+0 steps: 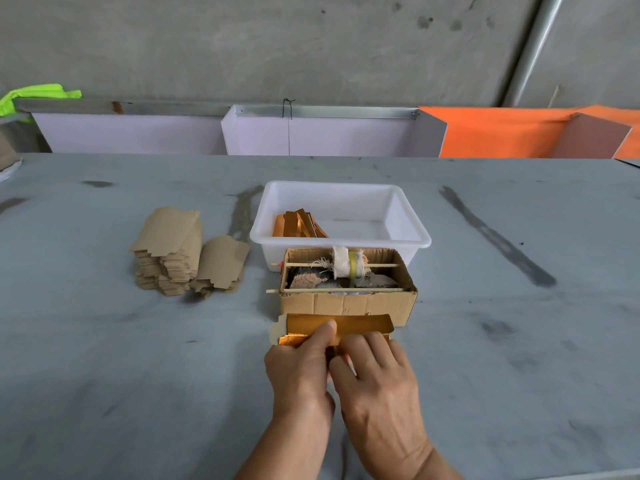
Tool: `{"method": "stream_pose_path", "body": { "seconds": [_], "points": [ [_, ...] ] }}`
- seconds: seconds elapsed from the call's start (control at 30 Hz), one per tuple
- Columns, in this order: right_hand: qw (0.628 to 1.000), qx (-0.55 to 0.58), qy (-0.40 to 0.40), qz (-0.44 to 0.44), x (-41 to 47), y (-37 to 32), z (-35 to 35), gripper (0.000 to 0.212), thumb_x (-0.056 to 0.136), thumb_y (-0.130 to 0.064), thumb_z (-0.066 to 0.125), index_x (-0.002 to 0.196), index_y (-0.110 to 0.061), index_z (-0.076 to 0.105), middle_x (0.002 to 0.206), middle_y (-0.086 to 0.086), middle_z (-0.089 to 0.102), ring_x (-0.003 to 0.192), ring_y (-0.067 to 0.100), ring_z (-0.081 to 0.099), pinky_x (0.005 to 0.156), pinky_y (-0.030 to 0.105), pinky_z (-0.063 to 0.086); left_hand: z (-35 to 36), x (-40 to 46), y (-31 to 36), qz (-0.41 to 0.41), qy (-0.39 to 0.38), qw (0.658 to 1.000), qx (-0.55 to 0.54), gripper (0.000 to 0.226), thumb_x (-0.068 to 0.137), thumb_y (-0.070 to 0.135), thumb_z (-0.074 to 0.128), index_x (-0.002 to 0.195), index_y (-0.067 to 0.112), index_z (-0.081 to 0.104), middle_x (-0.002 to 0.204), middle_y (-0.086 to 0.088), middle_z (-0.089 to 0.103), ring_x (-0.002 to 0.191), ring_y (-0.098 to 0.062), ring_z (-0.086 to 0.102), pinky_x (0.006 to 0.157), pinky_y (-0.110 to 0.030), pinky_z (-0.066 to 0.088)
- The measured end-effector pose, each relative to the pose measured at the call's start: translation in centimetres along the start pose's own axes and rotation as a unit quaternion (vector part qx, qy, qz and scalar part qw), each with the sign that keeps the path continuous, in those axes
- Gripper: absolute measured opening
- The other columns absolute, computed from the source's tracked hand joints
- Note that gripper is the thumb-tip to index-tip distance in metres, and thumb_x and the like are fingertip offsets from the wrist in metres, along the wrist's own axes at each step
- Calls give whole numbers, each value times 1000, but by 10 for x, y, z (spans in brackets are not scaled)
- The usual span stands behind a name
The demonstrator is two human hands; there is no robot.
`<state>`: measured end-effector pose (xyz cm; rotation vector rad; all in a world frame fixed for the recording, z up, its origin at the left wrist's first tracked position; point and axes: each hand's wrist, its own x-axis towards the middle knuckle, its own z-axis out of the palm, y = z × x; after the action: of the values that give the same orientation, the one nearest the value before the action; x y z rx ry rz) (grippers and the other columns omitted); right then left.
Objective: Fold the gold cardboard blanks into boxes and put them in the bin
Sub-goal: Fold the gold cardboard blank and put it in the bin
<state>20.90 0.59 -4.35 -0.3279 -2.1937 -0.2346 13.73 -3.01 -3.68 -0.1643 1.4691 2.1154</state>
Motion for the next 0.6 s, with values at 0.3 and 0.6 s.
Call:
{"method": "stream_pose_path", "body": {
  "seconds": [0.3,0.6],
  "points": [
    [998,42,-10,38,-27,9,12,20,74,-3,61,56,-9,64,64,6,60,52,25,55,46,29,41,9,3,16,23,56,997,-45,15,71,8,80,70,9,65,60,-2,60,55,-14,54,56,-25,47],
    [611,584,25,533,-2,3,-13,15,64,-32,76,72,-19,76,66,-4,69,60,-2,57,56,9,44,11,-5,16,-22,4,999,-43,22,71,17,79,89,15,67,81,-4,70,73,-16,64,63,-28,45]
  ]
}}
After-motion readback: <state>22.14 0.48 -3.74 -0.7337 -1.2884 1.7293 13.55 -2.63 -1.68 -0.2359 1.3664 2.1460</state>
